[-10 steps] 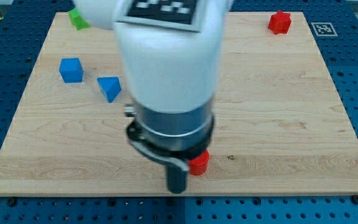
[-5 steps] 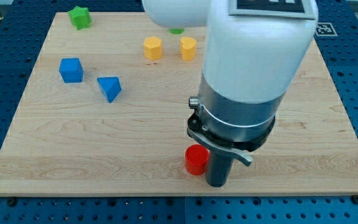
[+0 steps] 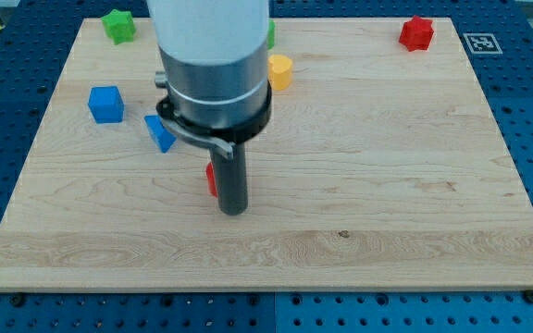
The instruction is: Move the red circle to the right of the blue blocks
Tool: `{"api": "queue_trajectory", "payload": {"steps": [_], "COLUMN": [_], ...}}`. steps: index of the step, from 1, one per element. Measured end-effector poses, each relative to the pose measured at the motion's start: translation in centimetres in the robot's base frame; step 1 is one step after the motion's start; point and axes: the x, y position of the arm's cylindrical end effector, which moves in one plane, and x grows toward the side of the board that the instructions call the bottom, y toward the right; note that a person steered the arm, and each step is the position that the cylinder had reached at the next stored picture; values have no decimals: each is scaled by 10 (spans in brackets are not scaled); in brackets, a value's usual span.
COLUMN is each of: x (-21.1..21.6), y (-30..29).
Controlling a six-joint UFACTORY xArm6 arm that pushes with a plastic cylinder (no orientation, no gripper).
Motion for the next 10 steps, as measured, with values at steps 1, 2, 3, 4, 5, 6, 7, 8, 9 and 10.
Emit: {"api": "queue_trajectory", "payload": {"steps": [1, 2, 3, 4, 5, 6, 7, 8, 9, 10], "x": [-28, -49, -69, -84, -90, -90, -90, -90, -92, -97], "y": [-11, -27, -41, -55, -74, -82, -90, -110, -128, -130]}}
